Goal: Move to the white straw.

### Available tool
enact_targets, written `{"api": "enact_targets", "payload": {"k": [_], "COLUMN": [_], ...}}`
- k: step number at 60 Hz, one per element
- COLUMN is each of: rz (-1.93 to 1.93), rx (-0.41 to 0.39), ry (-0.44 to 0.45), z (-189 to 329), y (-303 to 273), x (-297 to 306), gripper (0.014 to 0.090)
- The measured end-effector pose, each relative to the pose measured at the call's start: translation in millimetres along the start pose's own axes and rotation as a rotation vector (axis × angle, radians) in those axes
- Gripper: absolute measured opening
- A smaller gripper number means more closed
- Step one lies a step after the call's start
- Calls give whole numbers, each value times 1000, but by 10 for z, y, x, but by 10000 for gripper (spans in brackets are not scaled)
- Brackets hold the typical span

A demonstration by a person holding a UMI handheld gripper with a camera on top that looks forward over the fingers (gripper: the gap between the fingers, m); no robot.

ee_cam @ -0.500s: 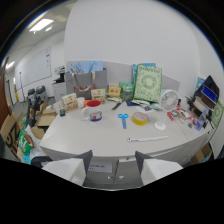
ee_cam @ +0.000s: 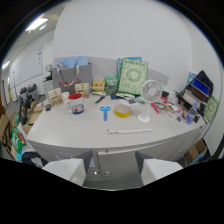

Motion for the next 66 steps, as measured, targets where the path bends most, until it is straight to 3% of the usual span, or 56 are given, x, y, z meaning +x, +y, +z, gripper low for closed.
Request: {"api": "enact_targets", "payload": {"k": [16,46,66], "rz": [17,-28,-40], "rx": [-33,-142,-177], "ry": [26,-67,-101], "z": [395,1750,2138], "y": [68,111,109], "x": [427,668,702], "gripper": [843,843,843]}}
